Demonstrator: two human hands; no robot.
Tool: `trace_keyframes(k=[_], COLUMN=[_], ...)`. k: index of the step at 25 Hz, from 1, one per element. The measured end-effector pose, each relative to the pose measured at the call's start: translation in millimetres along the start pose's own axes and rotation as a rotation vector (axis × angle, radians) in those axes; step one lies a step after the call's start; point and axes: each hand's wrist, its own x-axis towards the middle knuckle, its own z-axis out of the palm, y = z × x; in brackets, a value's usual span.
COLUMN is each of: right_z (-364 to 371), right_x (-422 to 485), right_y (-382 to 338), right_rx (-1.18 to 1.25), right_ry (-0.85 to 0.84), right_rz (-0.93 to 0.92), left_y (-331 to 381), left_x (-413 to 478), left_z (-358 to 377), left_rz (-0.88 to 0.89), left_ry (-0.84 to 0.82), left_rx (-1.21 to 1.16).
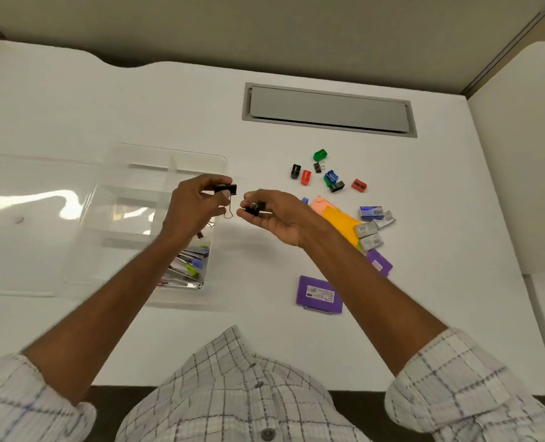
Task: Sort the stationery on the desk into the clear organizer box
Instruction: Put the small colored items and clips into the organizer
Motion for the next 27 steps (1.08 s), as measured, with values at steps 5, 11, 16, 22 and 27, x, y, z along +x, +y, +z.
trace_keyframes(k=[5,11,16,22,27], right_z=[45.4,76.9,80.9,60.8,17.5], right_x=[8.9,12.0,11.8,11.0,8.8], right_y=[22.1,37.8,44.7,46.6,33.2], right_rx=[-0.134,-0.320,-0.415,-0.786,-1.028], right_ry=[-0.048,-0.040,0.017,0.207,0.396], right_rz=[0.001,-0.009,-0.081,-0.464,-0.595], left_y=[-9.9,-33.2,-45.1,-43.3,-28.0], left_x=[-10.1,-7.6,-3.0,-7.1,0.7], left_z=[-51.8,-70.0,-75.5,-58.1,-23.6], left_rz=[0.018,0.086,0.090,0.150,0.313], left_ry=[0.016,0.053,0.042,-0.027,-0.087], left_rx=[0.150,0.319,0.385,0.408,0.423])
